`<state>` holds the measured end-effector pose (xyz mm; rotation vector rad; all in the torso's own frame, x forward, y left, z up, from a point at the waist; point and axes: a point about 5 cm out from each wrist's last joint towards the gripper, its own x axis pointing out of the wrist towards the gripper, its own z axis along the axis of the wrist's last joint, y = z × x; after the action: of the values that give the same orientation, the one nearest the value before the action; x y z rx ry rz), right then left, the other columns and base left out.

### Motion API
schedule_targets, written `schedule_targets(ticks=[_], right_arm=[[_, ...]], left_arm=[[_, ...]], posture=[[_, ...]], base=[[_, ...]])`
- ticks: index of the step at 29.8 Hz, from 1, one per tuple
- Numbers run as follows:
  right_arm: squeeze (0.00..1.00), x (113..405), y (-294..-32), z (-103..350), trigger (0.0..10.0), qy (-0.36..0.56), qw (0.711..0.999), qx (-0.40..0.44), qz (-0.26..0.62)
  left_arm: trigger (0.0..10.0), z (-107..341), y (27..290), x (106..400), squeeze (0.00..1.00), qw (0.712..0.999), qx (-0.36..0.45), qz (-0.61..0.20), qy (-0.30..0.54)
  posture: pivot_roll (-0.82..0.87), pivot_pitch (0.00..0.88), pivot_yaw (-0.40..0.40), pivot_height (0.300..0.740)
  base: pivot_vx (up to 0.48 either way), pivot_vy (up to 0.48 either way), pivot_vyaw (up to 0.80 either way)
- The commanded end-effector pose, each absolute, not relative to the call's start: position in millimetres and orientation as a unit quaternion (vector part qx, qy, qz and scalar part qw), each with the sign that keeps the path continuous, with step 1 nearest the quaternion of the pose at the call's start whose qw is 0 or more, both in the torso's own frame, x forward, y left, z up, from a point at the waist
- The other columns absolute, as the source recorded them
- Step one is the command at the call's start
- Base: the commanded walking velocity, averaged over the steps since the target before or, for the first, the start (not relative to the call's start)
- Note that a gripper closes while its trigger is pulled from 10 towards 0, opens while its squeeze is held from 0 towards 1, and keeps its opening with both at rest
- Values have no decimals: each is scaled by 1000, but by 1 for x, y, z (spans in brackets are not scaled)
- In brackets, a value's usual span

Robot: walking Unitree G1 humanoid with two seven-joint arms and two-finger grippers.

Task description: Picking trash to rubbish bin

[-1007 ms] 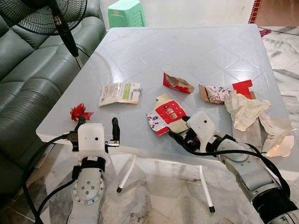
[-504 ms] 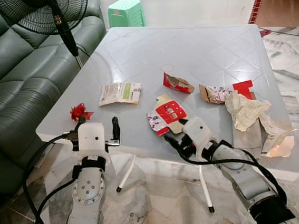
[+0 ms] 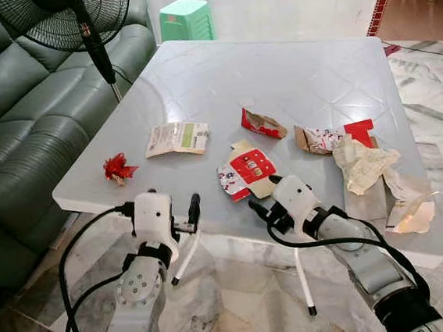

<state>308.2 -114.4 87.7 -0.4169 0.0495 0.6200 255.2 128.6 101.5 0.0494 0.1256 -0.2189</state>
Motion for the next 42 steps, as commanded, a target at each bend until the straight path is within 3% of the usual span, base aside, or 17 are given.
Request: schedule_targets(ticks=[1,14,26,42], right_arm=[[0,313,-110,91,10000,14,931,-211,299],[0,323,-94,89,10000,11,923,-224,313],[0,328,-120,92,10000,22,909,-268,319],[0,346,-89,91,10000,31,920,-286,266]], left_arm=[[10000,104,127,254,0,990,17,-123,68],[10000,102,123,249,0,981,14,-167,98],[10000,103,121,247,0,974,17,-197,113],[10000,103,117,247,0,971,20,-209,116]], posture=[[94,36,-5,740],[116,44,-5,740],[106,51,5,740],[124,48,10,740]], base=[[0,0,0],[0,0,0],[0,0,0],[0,0,0]])
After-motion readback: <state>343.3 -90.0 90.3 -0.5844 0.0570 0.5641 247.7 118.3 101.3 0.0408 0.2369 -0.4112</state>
